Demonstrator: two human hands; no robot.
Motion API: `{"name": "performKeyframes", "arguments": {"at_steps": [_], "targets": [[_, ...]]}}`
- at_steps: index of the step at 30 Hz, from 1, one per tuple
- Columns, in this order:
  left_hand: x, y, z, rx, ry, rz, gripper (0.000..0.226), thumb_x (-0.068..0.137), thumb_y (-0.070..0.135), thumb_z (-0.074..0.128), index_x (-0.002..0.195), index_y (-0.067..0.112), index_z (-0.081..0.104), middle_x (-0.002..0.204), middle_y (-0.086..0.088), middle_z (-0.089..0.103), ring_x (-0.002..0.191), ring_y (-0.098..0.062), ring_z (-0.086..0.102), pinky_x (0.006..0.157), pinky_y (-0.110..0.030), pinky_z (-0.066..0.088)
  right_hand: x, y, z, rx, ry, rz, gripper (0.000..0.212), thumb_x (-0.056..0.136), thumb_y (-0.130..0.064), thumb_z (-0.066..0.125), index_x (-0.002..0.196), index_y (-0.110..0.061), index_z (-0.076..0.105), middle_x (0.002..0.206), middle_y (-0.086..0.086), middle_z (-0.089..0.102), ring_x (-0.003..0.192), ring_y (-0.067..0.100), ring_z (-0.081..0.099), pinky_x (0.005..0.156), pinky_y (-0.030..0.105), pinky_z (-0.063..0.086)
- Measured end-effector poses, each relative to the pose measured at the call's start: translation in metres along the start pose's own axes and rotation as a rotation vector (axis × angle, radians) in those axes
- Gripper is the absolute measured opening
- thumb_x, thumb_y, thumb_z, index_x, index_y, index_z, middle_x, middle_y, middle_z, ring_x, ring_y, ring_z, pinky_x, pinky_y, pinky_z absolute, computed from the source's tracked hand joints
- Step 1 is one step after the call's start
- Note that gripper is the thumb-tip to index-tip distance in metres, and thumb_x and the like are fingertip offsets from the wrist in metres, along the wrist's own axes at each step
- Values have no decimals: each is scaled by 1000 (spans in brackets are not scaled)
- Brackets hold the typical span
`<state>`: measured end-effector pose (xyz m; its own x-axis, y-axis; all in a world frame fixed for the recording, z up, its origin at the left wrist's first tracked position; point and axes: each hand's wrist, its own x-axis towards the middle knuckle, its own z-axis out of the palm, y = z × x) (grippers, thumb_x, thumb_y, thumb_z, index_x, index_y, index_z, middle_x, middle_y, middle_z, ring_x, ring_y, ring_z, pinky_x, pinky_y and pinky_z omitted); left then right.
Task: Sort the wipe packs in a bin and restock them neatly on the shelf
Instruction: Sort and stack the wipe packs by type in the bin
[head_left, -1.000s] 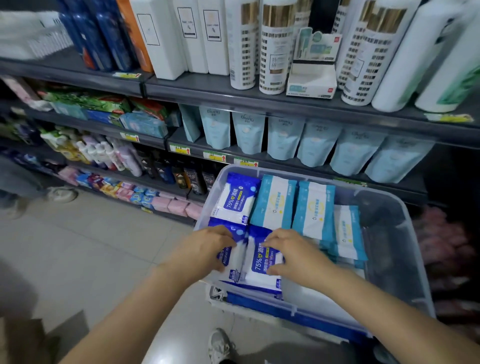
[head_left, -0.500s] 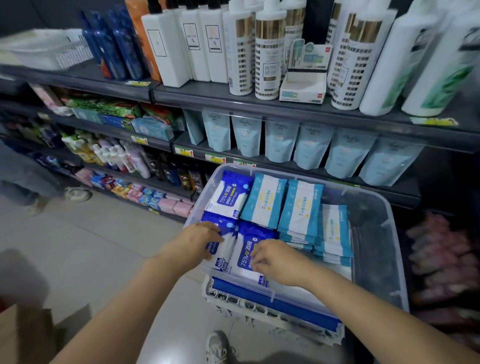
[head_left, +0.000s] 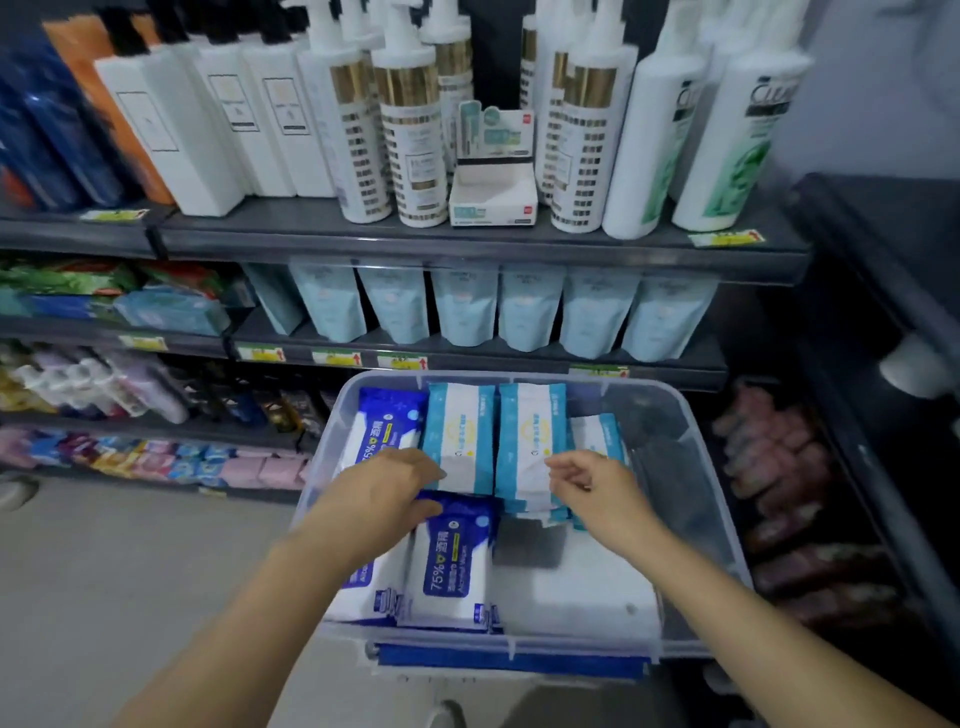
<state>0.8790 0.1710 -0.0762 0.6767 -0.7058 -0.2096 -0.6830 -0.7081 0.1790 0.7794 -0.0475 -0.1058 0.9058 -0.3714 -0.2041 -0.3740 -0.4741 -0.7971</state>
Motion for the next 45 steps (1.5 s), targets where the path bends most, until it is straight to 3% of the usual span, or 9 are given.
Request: {"name": "performKeyframes", "arguments": {"at_steps": [6, 10, 15, 21, 27, 31, 34, 40, 45], "targets": [[53, 6, -6, -41, -10, 185, 53, 96, 40, 49, 145, 25, 37, 151, 8, 33, 137, -12, 30, 111, -26, 30, 22, 16, -21, -11, 196, 286, 41, 90, -15, 59, 130, -9, 51, 132, 9, 55, 116, 23, 54, 95, 30, 43], [80, 12, -3, 10, -4, 266, 57, 96, 43, 48, 147, 25, 31, 153, 6, 28, 140, -14, 23, 114, -32, 26, 31, 20, -22, -17, 199, 346, 34, 92, -18, 56, 125, -10, 54, 122, 5, 61, 98, 15, 55, 74, 22, 38], [97, 12, 8, 53, -6, 325, 61, 94, 48, 48, 148, 28, 29, 155, 6, 23, 143, -16, 15, 115, -36, 17, 33, 20, -14, -16, 168, 451, 49, 95, -28, 53, 141, -17, 40, 141, 3, 47, 122, 21, 50, 96, 32, 42], [106, 20, 20, 64, 15, 417, 63, 93, 53, 44, 149, 32, 23, 157, 7, 15, 145, -17, 7, 116, -36, 6, 36, 26, -14, -23, 199, 502, 44, 93, -25, 56, 135, -18, 46, 130, 5, 56, 112, 23, 57, 90, 35, 49], [113, 24, 24, 26, 24, 356, 63, 91, 54, 49, 147, 37, 27, 156, 12, 16, 144, -14, 9, 116, -37, 7, 50, 37, -16, 58, 155, 605, 43, 94, -29, 53, 134, -19, 44, 126, 5, 56, 107, 25, 57, 72, 33, 50], [114, 24, 25, 12, 25, 347, 62, 89, 53, 53, 145, 37, 32, 155, 12, 20, 144, -14, 14, 116, -35, 8, 63, 48, -8, 250, 131, 663, 36, 94, -27, 53, 128, -16, 50, 117, -2, 58, 95, 17, 54, 81, 34, 45], [113, 24, 28, 9, 45, 346, 61, 78, 48, 70, 134, 32, 52, 145, 5, 43, 136, -23, 37, 111, -43, 25, 69, 56, -4, 336, 138, 705, 37, 90, -28, 58, 125, -17, 54, 117, -1, 60, 99, 19, 56, 87, 38, 47], [115, 26, 33, 43, 54, 324, 63, 66, 46, 80, 124, 29, 61, 134, 2, 55, 126, -25, 50, 101, -48, 38, 76, 66, -3, 349, 132, 719, 39, 80, -34, 71, 113, -15, 60, 104, 5, 66, 91, 25, 64, 84, 43, 54], [115, 26, 32, 42, 49, 321, 62, 74, 47, 74, 131, 32, 56, 142, 4, 48, 134, -23, 41, 108, -45, 28, 73, 64, -8, 421, 125, 678, 29, 83, -24, 70, 107, -16, 58, 101, 3, 64, 90, 23, 62, 77, 35, 52]]}}
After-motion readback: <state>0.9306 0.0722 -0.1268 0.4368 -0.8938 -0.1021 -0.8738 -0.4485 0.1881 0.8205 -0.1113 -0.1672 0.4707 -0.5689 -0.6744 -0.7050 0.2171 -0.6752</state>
